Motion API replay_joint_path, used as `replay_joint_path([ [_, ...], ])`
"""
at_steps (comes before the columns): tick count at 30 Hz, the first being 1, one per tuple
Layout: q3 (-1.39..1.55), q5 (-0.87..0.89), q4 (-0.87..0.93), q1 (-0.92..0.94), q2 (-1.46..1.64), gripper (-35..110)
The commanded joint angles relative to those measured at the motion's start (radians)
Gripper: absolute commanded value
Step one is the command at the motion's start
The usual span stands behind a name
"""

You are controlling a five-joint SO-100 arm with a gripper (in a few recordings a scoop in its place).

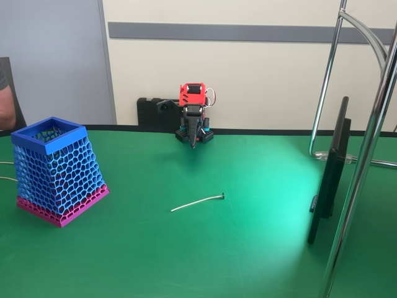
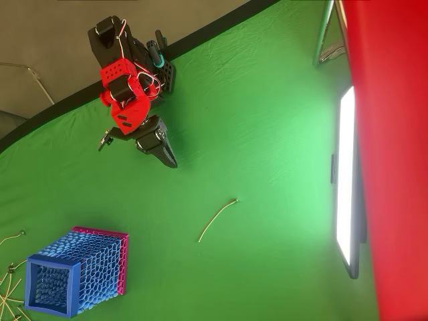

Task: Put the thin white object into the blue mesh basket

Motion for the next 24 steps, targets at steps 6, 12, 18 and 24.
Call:
replay_joint_path([
  [6,0.008,0.005,0.012,-0.003,0.008,1],
  [12,0.008,0.008,0.012,-0.003,0.008,1],
  [18,0.008,0.012,0.012,-0.003,0.008,1],
  [24,-0.002,0.000,0.015,0.003,-0.009,1],
])
